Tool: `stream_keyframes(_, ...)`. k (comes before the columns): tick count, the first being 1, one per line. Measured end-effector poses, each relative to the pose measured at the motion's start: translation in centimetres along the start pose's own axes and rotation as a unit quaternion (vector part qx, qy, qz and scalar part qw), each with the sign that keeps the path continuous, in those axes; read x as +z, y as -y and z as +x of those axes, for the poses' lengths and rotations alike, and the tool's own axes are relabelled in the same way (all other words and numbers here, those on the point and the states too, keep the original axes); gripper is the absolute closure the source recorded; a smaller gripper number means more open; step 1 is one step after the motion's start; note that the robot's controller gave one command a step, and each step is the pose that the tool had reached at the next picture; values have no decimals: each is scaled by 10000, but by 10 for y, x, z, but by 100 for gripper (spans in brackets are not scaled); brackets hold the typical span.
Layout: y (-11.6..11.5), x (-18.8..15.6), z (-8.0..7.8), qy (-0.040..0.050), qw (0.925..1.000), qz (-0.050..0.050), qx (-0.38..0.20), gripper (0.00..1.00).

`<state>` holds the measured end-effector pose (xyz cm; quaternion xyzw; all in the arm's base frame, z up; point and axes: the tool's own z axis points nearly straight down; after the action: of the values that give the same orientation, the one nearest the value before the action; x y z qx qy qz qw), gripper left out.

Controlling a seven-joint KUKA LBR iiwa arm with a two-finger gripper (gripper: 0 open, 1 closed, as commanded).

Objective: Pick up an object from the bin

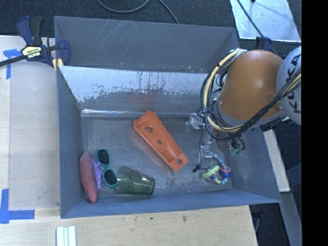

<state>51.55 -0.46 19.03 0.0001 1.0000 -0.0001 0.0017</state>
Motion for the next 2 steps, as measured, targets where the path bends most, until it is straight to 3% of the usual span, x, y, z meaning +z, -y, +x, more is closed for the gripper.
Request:
stream_keyframes(1, 0, 0, 0, 0, 10000, 0, 0, 0)
stream_keyframes(2, -11, 31, -17, 41, 9996, 1, 294, 0)
